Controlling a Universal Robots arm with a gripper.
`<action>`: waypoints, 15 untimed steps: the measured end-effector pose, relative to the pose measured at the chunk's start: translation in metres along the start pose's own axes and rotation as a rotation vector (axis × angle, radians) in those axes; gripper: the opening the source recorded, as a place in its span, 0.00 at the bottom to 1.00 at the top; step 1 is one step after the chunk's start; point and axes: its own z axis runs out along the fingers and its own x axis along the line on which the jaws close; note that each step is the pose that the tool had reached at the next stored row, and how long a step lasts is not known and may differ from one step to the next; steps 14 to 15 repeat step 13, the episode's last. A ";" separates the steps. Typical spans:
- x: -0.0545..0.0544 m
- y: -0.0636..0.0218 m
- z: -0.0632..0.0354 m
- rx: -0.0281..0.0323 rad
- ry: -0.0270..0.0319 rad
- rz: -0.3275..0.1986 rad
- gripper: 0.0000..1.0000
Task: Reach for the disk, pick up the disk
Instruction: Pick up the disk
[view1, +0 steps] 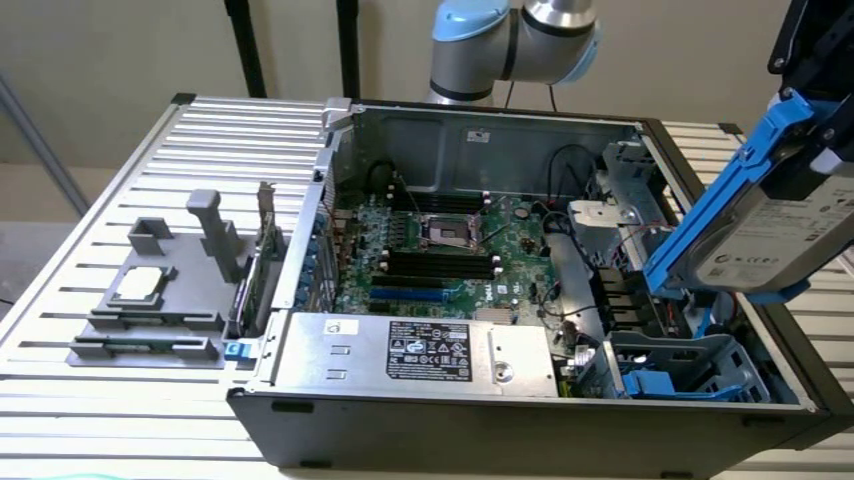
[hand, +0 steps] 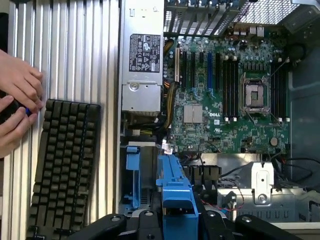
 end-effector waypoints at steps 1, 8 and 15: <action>0.001 0.0000 -0.0001 0.0001 -0.0002 0.000 0.33; 0.003 -0.0002 -0.0001 0.0165 -0.0005 -0.001 0.33; 0.003 -0.0001 -0.0001 0.0165 -0.0005 -0.001 0.33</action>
